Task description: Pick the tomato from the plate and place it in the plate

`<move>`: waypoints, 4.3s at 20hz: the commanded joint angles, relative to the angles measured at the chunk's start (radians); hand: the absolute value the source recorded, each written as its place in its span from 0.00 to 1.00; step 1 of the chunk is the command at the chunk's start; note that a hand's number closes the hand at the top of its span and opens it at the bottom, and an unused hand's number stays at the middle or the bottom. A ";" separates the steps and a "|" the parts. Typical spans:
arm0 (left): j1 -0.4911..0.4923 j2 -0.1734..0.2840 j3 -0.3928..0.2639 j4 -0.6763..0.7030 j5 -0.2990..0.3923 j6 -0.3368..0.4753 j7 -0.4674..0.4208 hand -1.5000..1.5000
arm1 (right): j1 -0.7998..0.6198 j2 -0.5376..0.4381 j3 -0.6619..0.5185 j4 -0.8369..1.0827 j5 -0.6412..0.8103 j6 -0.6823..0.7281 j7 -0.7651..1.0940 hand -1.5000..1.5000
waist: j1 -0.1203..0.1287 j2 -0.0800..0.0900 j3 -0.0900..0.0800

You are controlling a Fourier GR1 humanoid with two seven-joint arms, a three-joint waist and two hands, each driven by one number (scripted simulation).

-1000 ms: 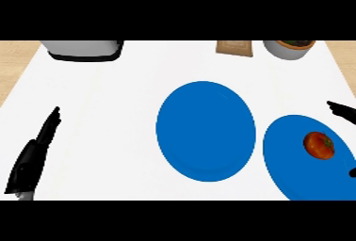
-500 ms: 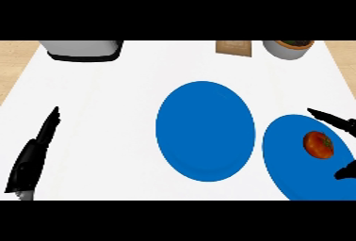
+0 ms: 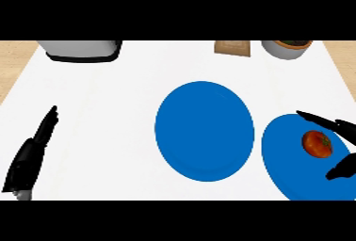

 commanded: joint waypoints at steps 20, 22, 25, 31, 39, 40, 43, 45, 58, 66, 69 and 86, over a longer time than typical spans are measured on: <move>-0.006 -0.009 0.017 0.012 -0.029 -0.044 -0.027 0.50 | -0.346 0.046 0.071 0.329 0.224 -0.500 0.198 1.00 | 0.045 0.017 0.001; -0.052 -0.033 0.011 0.022 -0.038 -0.024 0.011 0.50 | -0.372 0.065 0.038 0.346 0.211 -0.593 0.201 1.00 | 0.032 0.017 0.002; -0.061 -0.040 0.026 0.047 -0.041 -0.022 0.002 0.50 | -0.418 0.064 0.001 0.386 0.197 -0.625 0.161 1.00 | 0.019 0.012 0.001; 0.004 -0.057 0.020 0.016 -0.060 -0.002 -0.013 0.50 | -0.438 -0.022 -0.124 0.318 0.090 -0.666 -0.029 1.00 | -0.008 -0.001 -0.001; 0.000 -0.019 0.075 0.007 -0.025 -0.049 0.023 0.50 | -0.486 0.020 -0.161 0.128 -0.007 -0.387 -0.147 1.00 | -0.033 -0.015 -0.004; 0.086 -0.039 0.057 -0.023 -0.047 -0.027 -0.026 0.50 | -0.456 0.012 -0.165 0.095 -0.020 -0.358 -0.136 1.00 | -0.031 -0.017 -0.004; 0.053 -0.037 0.073 -0.013 -0.044 -0.035 0.006 0.50 | -0.395 0.049 -0.141 -0.081 -0.035 -0.334 -0.071 1.00 | -0.049 -0.021 -0.004; 0.022 -0.015 0.104 -0.003 -0.025 -0.053 0.034 0.50 | -0.404 0.049 -0.131 -0.185 -0.056 -0.265 0.024 1.00 | -0.057 -0.023 -0.005; 0.103 -0.091 0.057 -0.069 -0.110 -0.007 -0.002 0.50 | -0.261 0.303 0.024 -0.710 -0.005 -0.280 0.623 1.00 | -0.024 -0.012 -0.003; 0.058 -0.059 0.131 -0.027 -0.067 -0.099 -0.024 0.50 | -0.253 0.476 0.134 -0.628 0.159 -0.297 0.699 1.00 | -0.017 -0.007 -0.003; 0.037 -0.079 0.102 -0.054 -0.104 -0.088 0.045 0.50 | -0.278 0.563 0.155 -0.557 0.194 -0.300 0.726 1.00 | -0.014 -0.006 -0.002; 0.063 -0.128 0.127 -0.048 -0.146 -0.098 -0.010 0.50 | -0.241 0.715 -0.141 -0.424 0.038 -0.419 0.675 0.00 | -0.020 -0.005 -0.002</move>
